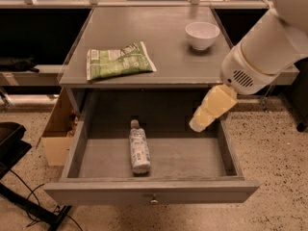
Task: Pick blue plastic bottle from top drawer and place on counter
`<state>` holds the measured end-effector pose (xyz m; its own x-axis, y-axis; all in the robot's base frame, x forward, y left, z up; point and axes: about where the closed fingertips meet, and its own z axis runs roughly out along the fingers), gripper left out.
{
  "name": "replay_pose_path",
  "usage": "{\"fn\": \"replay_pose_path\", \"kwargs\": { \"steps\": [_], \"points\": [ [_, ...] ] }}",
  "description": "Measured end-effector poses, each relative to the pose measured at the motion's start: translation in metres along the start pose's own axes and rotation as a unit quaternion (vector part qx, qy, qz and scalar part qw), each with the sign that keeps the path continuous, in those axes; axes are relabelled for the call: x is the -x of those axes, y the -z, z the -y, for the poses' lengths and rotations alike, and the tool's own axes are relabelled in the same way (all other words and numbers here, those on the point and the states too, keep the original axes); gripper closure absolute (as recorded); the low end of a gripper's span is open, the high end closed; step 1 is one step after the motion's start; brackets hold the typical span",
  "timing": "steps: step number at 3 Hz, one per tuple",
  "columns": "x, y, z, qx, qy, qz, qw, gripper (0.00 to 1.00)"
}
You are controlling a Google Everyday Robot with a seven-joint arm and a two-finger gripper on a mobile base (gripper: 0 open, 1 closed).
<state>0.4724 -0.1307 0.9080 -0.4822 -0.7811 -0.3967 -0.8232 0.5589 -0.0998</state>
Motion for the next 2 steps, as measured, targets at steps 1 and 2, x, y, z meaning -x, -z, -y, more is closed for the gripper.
{"fn": "replay_pose_path", "kwargs": {
  "steps": [1,2],
  "points": [
    [-0.004,-0.037,-0.013,0.01,-0.061,-0.036,0.9974,0.0],
    [-0.004,-0.079,-0.026,0.036,-0.128,-0.069,0.9887,0.0]
  ]
}}
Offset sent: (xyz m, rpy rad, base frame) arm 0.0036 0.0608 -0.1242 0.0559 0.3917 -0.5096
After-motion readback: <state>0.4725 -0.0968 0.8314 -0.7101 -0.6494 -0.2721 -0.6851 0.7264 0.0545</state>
